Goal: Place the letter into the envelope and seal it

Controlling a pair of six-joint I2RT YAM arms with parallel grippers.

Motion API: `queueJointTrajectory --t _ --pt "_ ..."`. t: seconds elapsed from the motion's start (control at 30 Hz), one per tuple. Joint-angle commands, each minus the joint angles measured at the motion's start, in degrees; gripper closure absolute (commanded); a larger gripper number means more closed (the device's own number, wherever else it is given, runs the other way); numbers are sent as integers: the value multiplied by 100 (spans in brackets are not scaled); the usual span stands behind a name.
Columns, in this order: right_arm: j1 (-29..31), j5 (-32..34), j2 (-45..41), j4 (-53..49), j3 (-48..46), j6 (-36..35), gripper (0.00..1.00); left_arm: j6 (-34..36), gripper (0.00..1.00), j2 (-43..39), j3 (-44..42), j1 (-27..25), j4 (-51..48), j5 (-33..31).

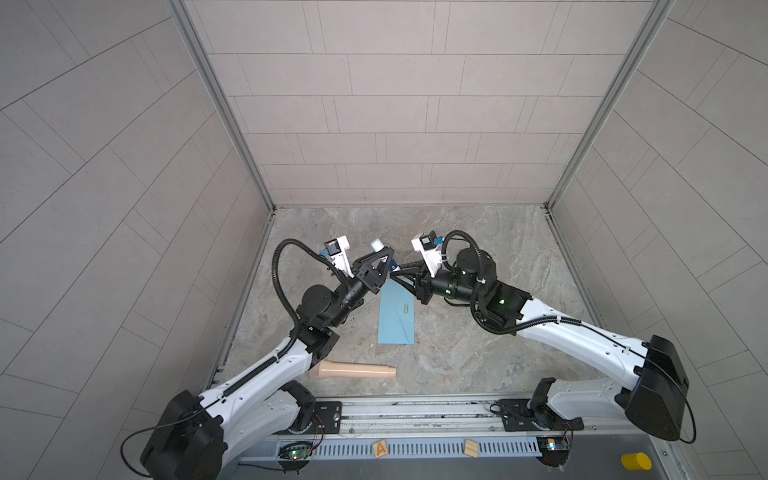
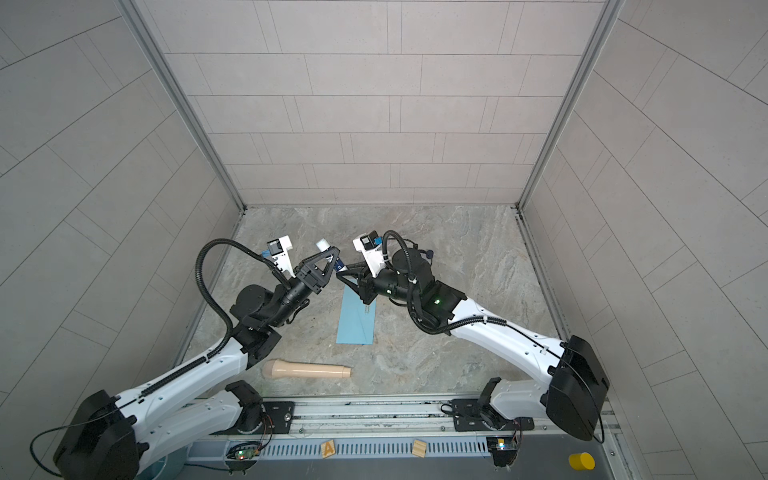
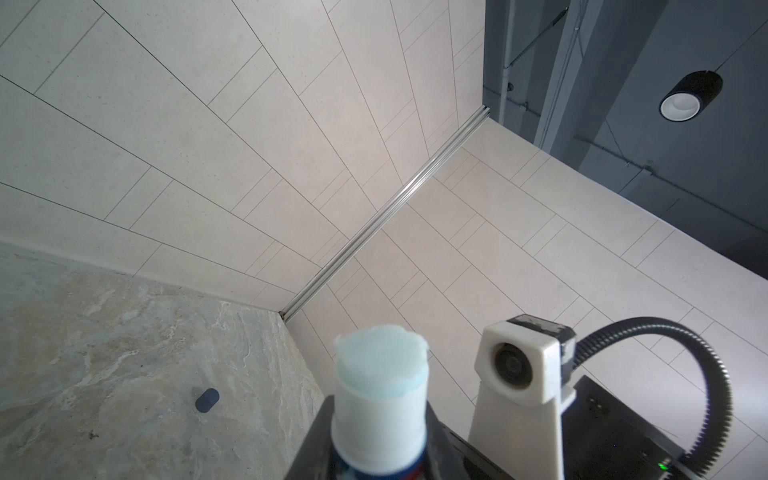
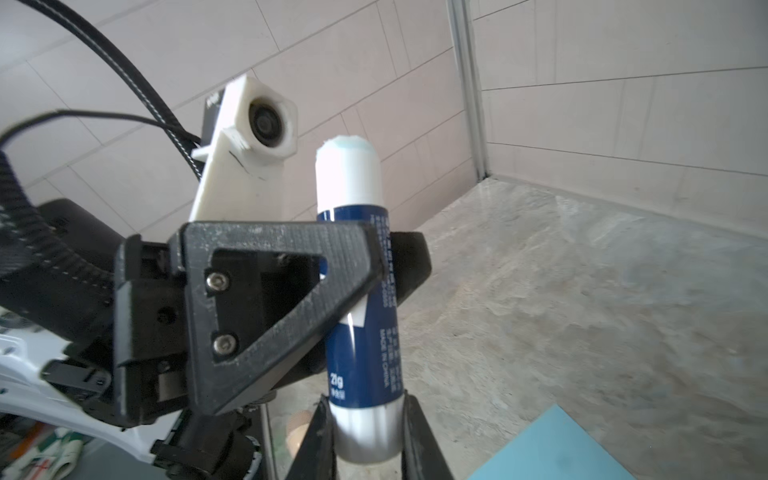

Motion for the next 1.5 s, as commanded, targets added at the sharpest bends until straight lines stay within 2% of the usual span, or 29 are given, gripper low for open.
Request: queueJointTrajectory --t 0.0,0.33,0.47,0.7,0.9,1.03,1.3,1.4,1.47 --pt "294 1338 -229 -717 315 -1015 100 412 100 -42 156 -63 -378 -75" --pt "1259 3580 -135 -1025 662 -2294 100 483 100 -13 167 -131 -542 -217" --pt "1640 4228 4 -1000 756 -2816 100 486 100 31 183 -156 -552 -244" --pt "1941 4681 157 -953 832 -3268 100 480 100 58 209 -163 -594 -273" --pt "1951 4582 146 -970 780 -3265 100 493 100 65 237 -174 -596 -256" --pt "1839 4217 25 -1075 736 -3155 87 480 100 35 247 -176 -587 -278" --pt "853 1546 -468 -1525 518 -2522 29 305 100 -126 477 -163 -638 -170" --pt "278 531 -650 -1246 272 -1933 18 228 100 -149 565 -163 -631 -76" --pt "-115 -133 -743 -866 53 -1453 16 183 100 -171 606 -164 -631 -2"
